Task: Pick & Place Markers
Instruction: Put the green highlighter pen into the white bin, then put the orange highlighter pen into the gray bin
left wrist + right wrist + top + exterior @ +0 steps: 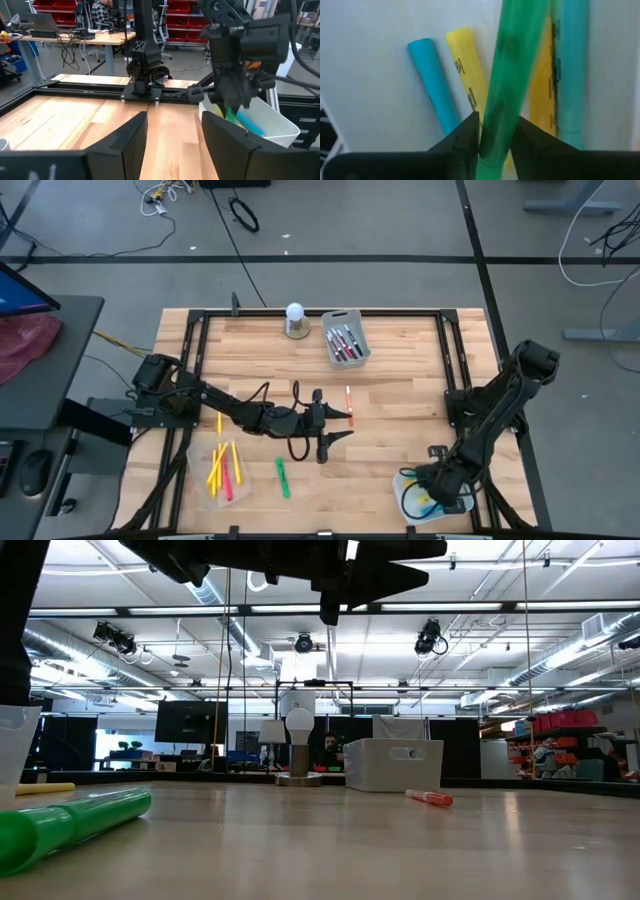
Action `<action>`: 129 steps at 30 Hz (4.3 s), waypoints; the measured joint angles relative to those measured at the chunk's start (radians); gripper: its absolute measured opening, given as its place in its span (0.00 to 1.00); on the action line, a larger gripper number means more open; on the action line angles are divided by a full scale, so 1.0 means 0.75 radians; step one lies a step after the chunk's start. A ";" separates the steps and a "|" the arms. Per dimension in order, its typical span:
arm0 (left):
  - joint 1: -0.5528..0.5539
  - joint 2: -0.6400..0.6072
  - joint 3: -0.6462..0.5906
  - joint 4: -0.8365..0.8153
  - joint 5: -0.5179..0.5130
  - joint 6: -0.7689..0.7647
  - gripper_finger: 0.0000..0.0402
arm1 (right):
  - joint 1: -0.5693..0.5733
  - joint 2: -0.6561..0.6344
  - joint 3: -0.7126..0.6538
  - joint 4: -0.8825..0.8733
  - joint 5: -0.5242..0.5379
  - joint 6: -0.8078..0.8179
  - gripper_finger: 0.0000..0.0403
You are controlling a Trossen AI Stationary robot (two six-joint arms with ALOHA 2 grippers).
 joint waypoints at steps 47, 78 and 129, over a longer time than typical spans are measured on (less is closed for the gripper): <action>0.017 -0.053 -0.001 -0.689 -0.575 -0.260 0.49 | -0.930 0.095 -0.146 0.870 0.901 -0.587 0.41; 0.018 -0.052 0.000 -0.683 -0.573 -0.260 0.49 | -1.045 0.373 -0.304 1.160 0.717 -0.846 0.06; 0.024 -0.051 -0.001 -0.644 -0.572 -0.260 0.49 | -1.919 0.520 0.019 1.505 0.609 -0.582 0.16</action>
